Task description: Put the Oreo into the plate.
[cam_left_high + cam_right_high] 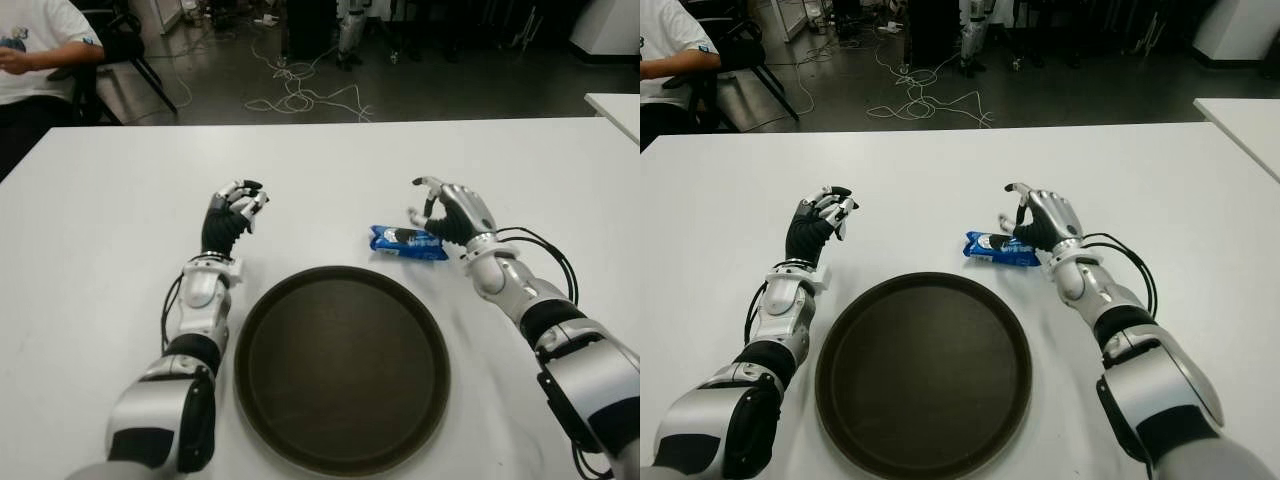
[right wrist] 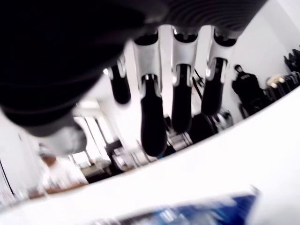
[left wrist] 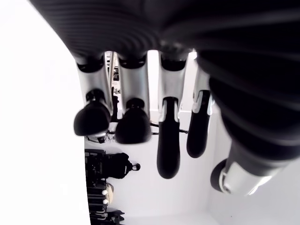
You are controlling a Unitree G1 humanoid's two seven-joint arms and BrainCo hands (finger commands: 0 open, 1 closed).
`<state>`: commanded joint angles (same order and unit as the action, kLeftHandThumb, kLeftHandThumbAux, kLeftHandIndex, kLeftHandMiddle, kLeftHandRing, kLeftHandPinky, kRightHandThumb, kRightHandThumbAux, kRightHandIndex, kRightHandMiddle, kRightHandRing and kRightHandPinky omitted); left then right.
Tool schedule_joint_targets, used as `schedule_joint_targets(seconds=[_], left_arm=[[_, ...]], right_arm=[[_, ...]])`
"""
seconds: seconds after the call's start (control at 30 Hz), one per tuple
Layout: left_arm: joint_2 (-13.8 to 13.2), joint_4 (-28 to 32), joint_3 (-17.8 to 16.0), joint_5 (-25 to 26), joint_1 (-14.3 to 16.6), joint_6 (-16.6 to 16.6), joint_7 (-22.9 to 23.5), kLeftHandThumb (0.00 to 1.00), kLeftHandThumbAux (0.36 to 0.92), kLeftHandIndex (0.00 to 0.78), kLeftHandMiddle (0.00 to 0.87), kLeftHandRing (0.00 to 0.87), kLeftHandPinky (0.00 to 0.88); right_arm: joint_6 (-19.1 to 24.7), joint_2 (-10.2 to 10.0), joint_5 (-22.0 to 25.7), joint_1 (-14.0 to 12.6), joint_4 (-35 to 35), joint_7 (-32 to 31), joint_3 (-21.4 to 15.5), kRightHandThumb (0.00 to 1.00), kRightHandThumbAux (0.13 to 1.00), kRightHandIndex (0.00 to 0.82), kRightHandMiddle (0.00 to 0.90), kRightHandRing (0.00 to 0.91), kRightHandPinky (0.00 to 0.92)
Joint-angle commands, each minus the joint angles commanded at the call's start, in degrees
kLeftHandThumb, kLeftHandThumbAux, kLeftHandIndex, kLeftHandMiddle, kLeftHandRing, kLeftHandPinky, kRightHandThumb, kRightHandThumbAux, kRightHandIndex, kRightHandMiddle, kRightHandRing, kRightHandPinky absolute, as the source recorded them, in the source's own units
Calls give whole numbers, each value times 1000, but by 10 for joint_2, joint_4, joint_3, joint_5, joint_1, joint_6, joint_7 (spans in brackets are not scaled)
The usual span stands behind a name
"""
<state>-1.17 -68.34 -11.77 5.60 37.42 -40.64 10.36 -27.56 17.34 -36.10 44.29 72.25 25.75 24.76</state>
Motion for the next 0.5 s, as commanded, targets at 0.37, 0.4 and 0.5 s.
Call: schedule_joint_targets(seconds=[0.37, 0.4, 0.5], left_arm=[[-1, 2, 7, -11, -1, -10, -14, 854, 669, 399, 514, 803, 777], [-1, 2, 6, -10, -2, -11, -12, 855, 669, 400, 514, 802, 778], [1, 4, 5, -6, -2, -10, -8, 855, 669, 401, 514, 802, 780]], right_arm=[[-2, 6, -11, 0, -5, -24, 15, 99, 440, 0, 0, 0, 0], [-3, 6, -11, 0, -6, -27, 16, 95, 436, 0, 0, 0, 0], [-4, 7, -10, 0, -7, -37, 16, 84, 429, 0, 0, 0, 0]])
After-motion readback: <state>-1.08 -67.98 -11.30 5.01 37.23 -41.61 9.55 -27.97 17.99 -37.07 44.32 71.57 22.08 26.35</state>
